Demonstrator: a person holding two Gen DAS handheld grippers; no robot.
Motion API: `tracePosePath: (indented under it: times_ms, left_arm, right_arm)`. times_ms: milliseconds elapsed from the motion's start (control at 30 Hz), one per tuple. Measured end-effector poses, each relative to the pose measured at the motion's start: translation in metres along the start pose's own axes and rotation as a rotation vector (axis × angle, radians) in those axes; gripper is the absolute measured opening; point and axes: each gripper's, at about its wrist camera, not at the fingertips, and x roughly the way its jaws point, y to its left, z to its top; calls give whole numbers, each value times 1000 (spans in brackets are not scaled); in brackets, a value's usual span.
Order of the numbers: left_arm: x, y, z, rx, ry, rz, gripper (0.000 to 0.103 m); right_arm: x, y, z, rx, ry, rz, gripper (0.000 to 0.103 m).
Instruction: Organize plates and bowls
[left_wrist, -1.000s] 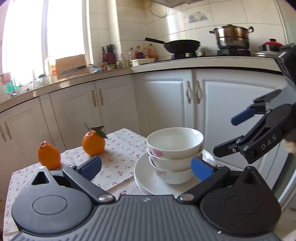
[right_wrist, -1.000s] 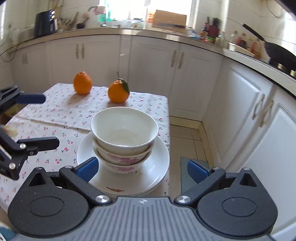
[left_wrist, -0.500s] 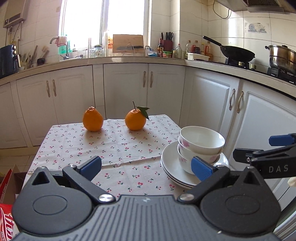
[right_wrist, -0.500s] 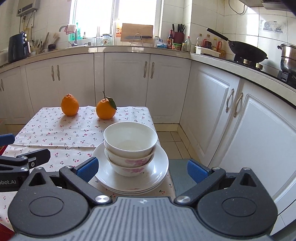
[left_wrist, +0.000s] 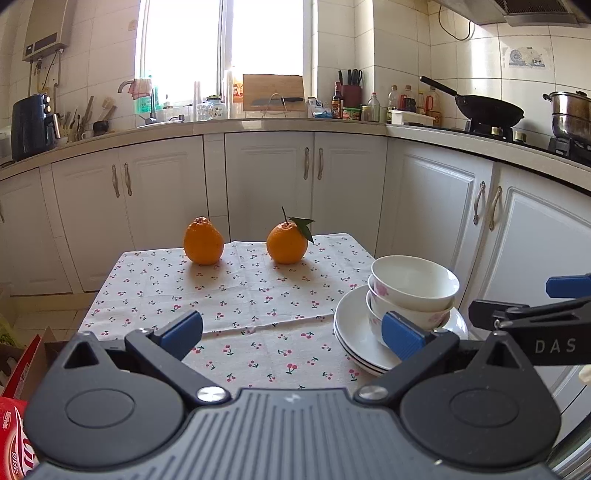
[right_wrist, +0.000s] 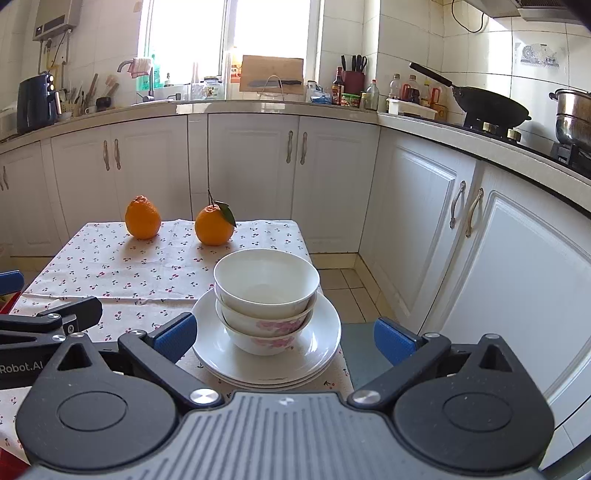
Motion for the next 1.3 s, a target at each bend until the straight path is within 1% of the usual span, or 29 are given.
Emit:
tracePosePath:
  times_ms: [233, 600, 1300]
  left_arm:
    - [2, -2, -2, -7, 12, 5, 103]
    - [1, -3, -1, -10, 8, 23, 102]
    - [0, -3, -1, -12, 13, 24, 102]
  right_arm:
    - [1, -1, -1, 10, 6, -4, 103]
    - [1, 0, -2, 7, 15, 2, 103]
    - [1, 1, -1, 2, 17, -6, 103]
